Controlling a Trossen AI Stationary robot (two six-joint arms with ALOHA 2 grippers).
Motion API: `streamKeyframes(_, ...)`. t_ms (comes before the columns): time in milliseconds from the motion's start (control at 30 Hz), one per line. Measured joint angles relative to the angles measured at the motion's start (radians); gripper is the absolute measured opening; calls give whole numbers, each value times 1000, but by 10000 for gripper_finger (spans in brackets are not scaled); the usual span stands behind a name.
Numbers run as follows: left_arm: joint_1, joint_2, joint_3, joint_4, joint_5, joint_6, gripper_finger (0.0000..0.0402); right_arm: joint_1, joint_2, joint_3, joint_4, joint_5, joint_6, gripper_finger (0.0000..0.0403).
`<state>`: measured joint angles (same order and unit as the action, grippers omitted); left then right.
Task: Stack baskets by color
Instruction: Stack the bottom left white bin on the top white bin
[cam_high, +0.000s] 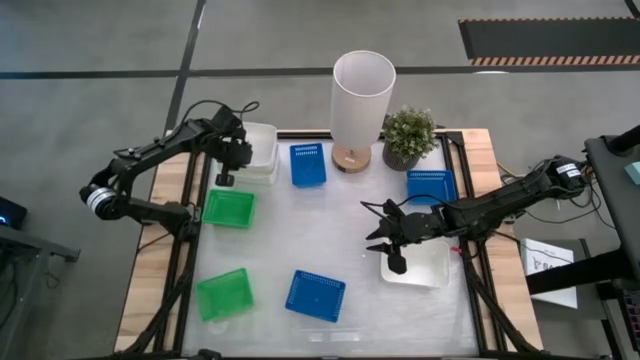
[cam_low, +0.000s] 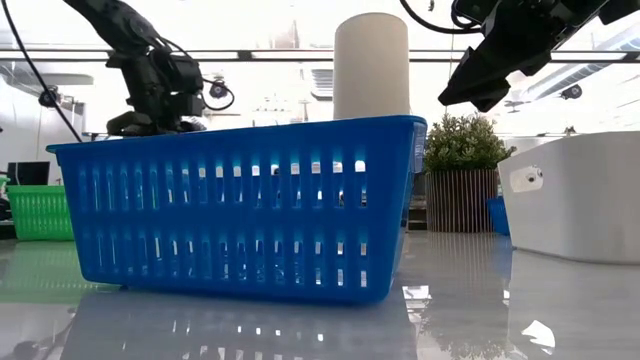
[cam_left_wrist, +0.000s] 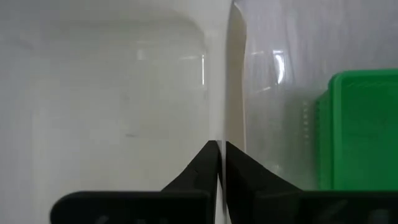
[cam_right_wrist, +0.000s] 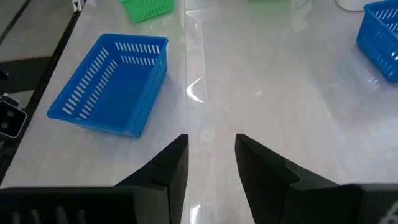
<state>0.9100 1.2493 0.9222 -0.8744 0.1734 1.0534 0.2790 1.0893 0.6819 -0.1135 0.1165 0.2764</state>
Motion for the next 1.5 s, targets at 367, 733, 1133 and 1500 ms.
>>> streamKeyframes(367,0,-43,0,-26,2,-5,0,0,0,0,0,16,0,125)
streamKeyframes(733,-1,-13,-21,-31,6,-44,0,0,0,0,0,16,3,125)
streamKeyframes(1133,-1,-46,-53,-11,9,-44,0,0,0,-4,-1,16,1,125)
streamKeyframes(1500,-1,-47,-63,41,9,-80,79,0,0,-9,-1,16,1,125)
